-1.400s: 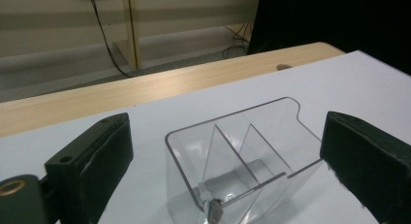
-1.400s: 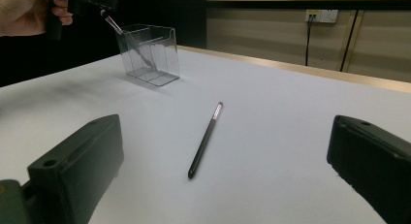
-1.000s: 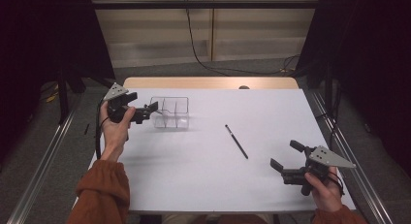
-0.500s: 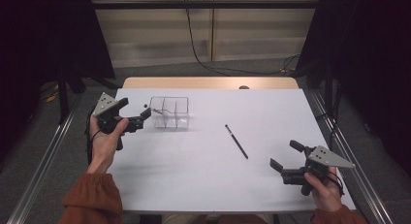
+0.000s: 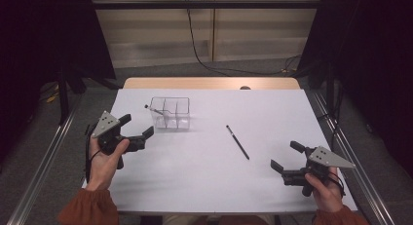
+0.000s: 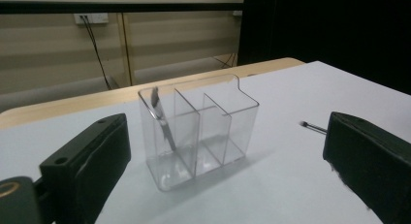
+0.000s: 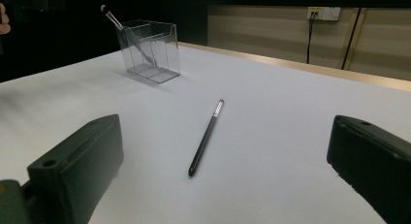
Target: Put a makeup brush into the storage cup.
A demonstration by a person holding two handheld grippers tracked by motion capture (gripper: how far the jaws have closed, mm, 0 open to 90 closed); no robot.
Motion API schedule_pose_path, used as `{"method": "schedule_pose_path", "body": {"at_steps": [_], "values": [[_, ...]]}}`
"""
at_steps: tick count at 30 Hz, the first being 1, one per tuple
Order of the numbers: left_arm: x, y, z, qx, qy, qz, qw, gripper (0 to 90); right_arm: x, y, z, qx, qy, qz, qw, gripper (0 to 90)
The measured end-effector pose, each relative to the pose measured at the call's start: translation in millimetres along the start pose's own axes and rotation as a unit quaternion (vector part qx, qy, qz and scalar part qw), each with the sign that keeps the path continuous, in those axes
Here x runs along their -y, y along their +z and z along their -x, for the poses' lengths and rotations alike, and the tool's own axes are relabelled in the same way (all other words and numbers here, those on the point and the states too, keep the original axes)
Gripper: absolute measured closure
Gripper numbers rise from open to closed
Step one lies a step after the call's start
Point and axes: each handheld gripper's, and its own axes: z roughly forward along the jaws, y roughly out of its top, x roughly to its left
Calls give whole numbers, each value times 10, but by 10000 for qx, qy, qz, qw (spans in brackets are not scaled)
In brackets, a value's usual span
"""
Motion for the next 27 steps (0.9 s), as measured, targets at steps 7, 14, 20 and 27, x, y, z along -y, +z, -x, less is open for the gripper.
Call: {"method": "schedule_pose_path", "body": {"at_steps": [7, 14, 20, 27], "values": [[142, -162, 40, -112, -119, 81, 9998, 35, -2, -3, -3, 14, 28, 22, 10000, 0], [249, -273, 134, -131, -116, 45, 9998, 34, -2, -3, 1, 55, 30, 22, 10000, 0], [300, -327, 197, -87, -18, 26, 10000, 42, -5, 7, -1, 50, 18, 14, 10000, 0], [452, -382, 197, 9, -79, 85, 9999, 51, -7, 18, 15, 52, 69, 13, 10000, 0]]}}
